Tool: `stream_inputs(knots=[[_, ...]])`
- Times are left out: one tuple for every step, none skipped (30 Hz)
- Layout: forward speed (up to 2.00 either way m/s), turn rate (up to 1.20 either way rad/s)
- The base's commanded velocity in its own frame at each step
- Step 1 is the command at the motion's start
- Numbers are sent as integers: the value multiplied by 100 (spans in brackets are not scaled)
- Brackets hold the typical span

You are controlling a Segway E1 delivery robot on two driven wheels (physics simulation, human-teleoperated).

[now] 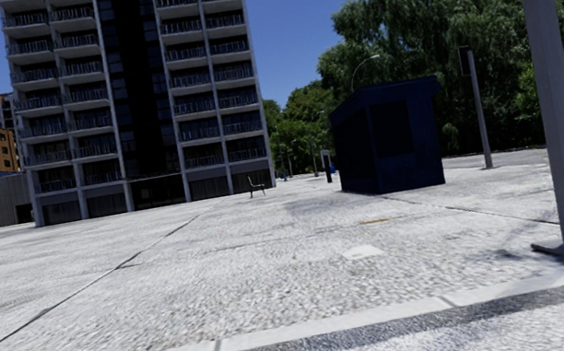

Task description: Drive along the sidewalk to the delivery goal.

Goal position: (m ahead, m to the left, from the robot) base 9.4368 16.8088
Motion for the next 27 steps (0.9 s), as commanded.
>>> stream_inputs(knots=[[177,0],[177,0],[177,0],[177,0],[177,0],[177,0],[177,0],[177,0],[177,0],[177,0],[177,0],[177,0],[177,0],[177,0],[177,0],[177,0],[177,0],[177,0],[177,0],[177,0],[177,0],[177,0],[177,0],[177,0],[177,0],[177,0],[177,0]])
